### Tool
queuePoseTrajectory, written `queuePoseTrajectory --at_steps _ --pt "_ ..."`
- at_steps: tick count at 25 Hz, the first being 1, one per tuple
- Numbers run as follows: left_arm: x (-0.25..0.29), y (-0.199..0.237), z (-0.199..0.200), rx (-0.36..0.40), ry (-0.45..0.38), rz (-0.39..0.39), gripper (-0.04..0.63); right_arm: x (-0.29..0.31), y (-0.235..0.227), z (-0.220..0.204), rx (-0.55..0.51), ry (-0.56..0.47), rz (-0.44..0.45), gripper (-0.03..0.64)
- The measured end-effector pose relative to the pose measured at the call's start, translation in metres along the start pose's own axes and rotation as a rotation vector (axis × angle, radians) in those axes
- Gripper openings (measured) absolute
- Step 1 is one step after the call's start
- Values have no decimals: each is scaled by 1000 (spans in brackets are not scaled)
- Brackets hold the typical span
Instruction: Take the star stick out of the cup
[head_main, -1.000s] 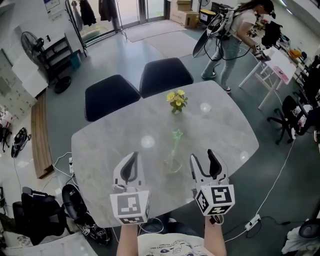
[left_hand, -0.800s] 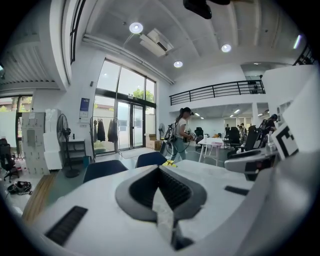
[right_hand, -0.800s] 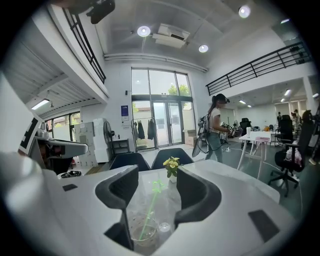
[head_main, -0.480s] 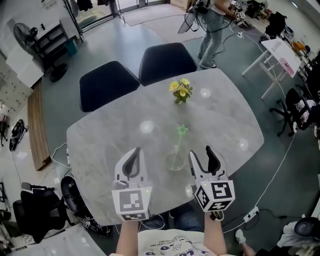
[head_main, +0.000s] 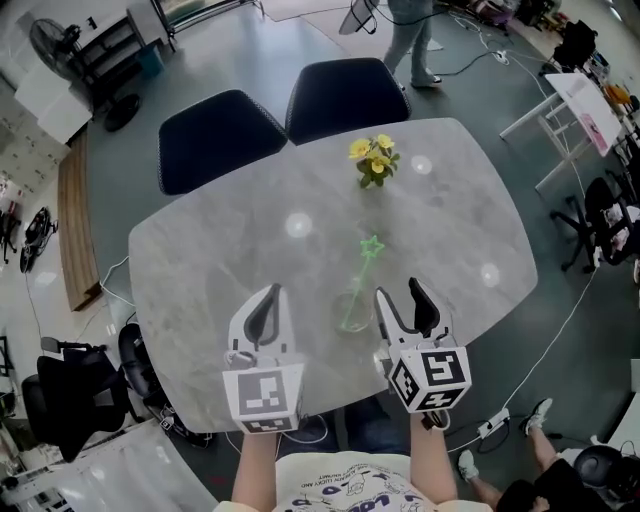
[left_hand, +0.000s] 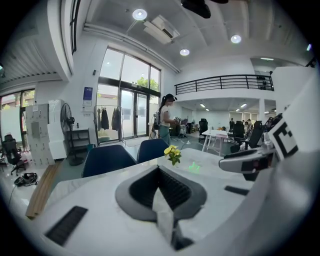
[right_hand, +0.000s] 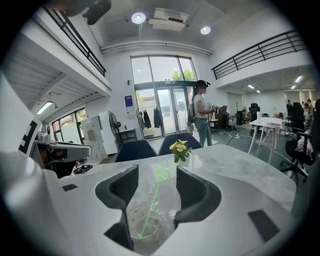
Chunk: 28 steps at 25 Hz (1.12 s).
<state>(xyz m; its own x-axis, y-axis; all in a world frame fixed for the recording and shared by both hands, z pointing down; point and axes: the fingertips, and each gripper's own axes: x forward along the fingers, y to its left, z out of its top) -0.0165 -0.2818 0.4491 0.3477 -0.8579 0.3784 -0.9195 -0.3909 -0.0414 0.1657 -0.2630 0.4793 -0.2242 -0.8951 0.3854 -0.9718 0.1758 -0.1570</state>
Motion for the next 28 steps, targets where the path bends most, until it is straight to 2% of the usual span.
queuePoseTrajectory --at_steps 9,14,28 --pt "12 0 -21 -21 54 17 -2 43 7 -33 54 91 87 249" --pt "16 8 -33 -34 80 41 -3 64 6 -47 61 132 97 242" --pt "21 19 -60 -78 133 85 -3 97 5 -62 59 178 124 118"
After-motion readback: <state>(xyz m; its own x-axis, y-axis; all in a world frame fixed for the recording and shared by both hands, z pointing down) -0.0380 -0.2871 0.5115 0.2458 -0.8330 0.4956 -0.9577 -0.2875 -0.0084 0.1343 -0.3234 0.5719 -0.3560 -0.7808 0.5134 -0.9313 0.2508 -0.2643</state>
